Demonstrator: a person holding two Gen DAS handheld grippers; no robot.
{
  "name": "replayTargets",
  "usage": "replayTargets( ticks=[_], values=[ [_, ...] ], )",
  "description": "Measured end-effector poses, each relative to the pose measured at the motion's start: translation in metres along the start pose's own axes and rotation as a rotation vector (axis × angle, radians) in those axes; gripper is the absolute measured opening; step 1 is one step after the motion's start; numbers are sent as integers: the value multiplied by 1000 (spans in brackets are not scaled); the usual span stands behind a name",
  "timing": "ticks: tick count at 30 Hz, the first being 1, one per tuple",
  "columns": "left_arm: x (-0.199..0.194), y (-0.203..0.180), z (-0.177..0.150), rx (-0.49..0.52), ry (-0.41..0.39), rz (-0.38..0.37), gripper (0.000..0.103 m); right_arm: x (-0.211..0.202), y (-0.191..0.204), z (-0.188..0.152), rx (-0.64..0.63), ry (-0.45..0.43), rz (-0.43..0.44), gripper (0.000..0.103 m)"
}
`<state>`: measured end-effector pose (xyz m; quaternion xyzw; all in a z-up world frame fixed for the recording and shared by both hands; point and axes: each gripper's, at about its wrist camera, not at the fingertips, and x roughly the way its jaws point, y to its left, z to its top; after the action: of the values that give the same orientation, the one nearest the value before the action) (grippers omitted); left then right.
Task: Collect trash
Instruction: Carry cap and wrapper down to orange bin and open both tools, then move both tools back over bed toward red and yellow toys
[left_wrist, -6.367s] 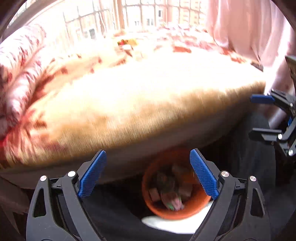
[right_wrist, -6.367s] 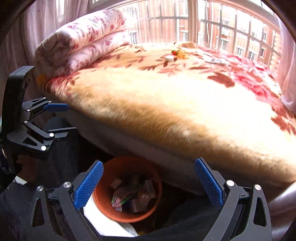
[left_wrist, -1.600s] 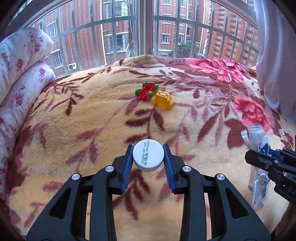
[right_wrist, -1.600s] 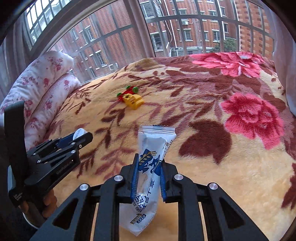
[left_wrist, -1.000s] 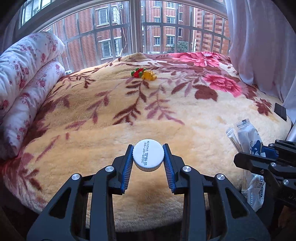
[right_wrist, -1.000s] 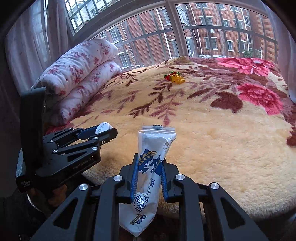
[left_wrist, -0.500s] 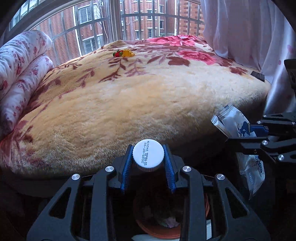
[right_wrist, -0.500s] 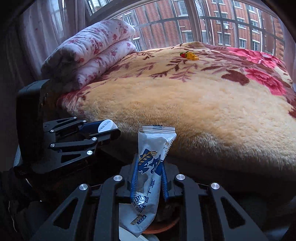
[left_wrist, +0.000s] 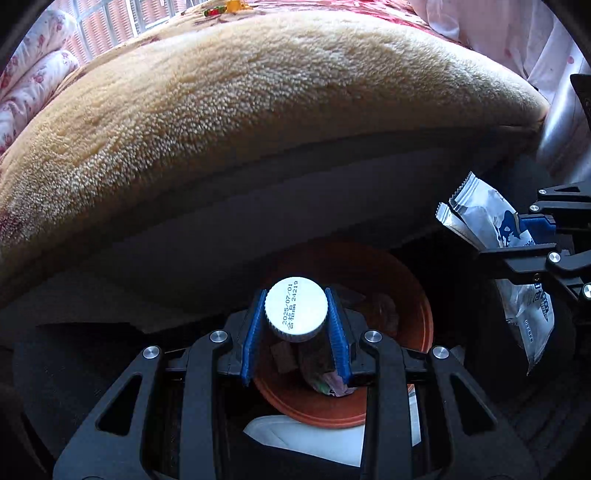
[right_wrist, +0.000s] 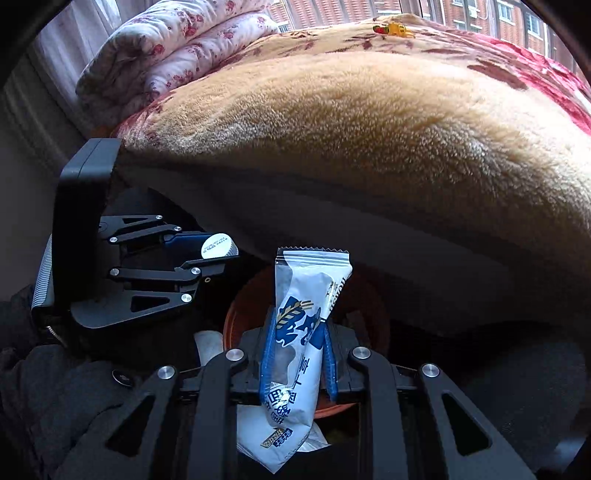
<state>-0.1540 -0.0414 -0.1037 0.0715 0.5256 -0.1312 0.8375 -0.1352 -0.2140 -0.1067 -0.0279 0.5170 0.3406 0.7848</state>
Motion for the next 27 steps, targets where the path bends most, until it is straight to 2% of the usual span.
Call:
replayTargets(
  ticks=[6,7,8,9,10,11,16,21,23,27],
  values=[
    [18,1,2,-2,68,-2,32,20,-5,1,5,68,12,25],
    [21,1,1,-1,85,-4,32,24,-5,1,1,82,15,36],
    [27,1,1,1,114,1,38,28,-5,1,-5,102,14,49],
    [35,-1,2,2,151,9,50,33,-4,1,-13,114,-1,72],
    [41,-1,1,1,181,23,78,36,-3,1,-24,112,-21,74],
    [44,-1,0,-4,189,33,83,39,-2,1,-37,116,-31,74],
    [50,2,0,-15,209,35,83,38,-5,0,-32,121,-29,74],
    [42,10,-2,-26,197,39,83,13,-9,2,-38,70,-40,74],
    [30,11,0,-10,162,34,83,-1,-10,6,-43,35,-34,74],
    [-9,9,7,45,32,16,83,-34,-15,18,-52,-49,-19,74]
  ],
)
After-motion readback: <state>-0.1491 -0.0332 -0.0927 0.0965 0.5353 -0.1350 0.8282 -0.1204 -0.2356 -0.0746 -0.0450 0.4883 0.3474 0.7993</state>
